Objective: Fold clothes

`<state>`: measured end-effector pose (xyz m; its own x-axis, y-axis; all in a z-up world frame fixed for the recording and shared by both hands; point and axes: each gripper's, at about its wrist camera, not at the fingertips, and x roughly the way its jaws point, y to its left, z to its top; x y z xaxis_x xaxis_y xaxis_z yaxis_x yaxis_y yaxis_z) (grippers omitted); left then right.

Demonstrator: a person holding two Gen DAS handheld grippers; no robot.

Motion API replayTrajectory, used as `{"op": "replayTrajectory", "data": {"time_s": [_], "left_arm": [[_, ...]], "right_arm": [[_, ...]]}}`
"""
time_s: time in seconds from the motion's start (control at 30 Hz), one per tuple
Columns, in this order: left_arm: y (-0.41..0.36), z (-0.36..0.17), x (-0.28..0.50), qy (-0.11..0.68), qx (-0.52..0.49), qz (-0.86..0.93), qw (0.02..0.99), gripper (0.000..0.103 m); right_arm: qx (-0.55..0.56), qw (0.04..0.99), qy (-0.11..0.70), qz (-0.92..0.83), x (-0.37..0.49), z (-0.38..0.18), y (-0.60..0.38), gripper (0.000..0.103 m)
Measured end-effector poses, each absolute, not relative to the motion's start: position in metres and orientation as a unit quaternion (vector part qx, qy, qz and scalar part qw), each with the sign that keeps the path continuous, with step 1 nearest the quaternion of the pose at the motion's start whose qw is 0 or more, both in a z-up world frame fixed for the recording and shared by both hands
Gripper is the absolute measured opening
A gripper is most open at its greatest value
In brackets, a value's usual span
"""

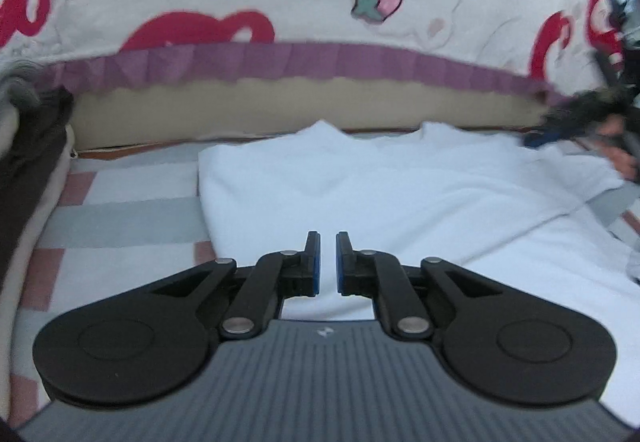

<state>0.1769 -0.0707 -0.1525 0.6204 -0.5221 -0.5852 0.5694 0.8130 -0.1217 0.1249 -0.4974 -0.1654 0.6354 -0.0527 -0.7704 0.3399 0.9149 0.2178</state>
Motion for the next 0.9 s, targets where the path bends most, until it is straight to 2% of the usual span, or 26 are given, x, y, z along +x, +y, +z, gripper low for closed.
{"op": "replayTrajectory", "data": {"time_s": [0.13, 0.27, 0.3, 0.33, 0.37, 0.53, 0.8, 0.83, 0.9], "left_arm": [[-0.077, -0.161, 0.184, 0.332, 0.041, -0.287, 0.898, 0.008], [-0.083, -0.17, 0.187, 0.346, 0.048, -0.271, 0.897, 0.008], [-0.084, -0.172, 0.188, 0.35, 0.05, -0.267, 0.897, 0.008], [-0.085, -0.175, 0.189, 0.354, 0.052, -0.263, 0.896, 0.008], [-0.087, -0.177, 0.189, 0.357, 0.054, -0.259, 0.896, 0.008], [-0.094, -0.188, 0.193, 0.375, 0.063, -0.238, 0.894, 0.008], [-0.089, -0.188, 0.19, 0.372, 0.064, -0.227, 0.898, 0.008], [-0.088, -0.188, 0.191, 0.373, 0.061, -0.229, 0.897, 0.008], [-0.088, -0.188, 0.192, 0.373, 0.06, -0.231, 0.897, 0.008]], "right_arm": [[0.172, 0.897, 0.395, -0.101, 0.115, -0.184, -0.487, 0.036], [0.102, 0.901, 0.405, -0.121, 0.118, -0.195, -0.472, 0.037], [0.083, 0.904, 0.402, -0.116, 0.116, -0.197, -0.47, 0.032], [0.061, 0.912, 0.391, -0.11, 0.114, -0.196, -0.465, 0.013], [0.036, 0.92, 0.375, -0.103, 0.111, -0.194, -0.459, 0.008], [-0.024, 0.93, 0.345, -0.12, 0.113, -0.188, -0.456, 0.005], [-0.023, 0.918, 0.368, -0.145, 0.123, -0.193, -0.465, 0.007], [-0.028, 0.913, 0.37, -0.168, 0.124, -0.194, -0.465, 0.004], [-0.001, 0.905, 0.368, -0.212, 0.122, -0.189, -0.476, 0.008]]}}
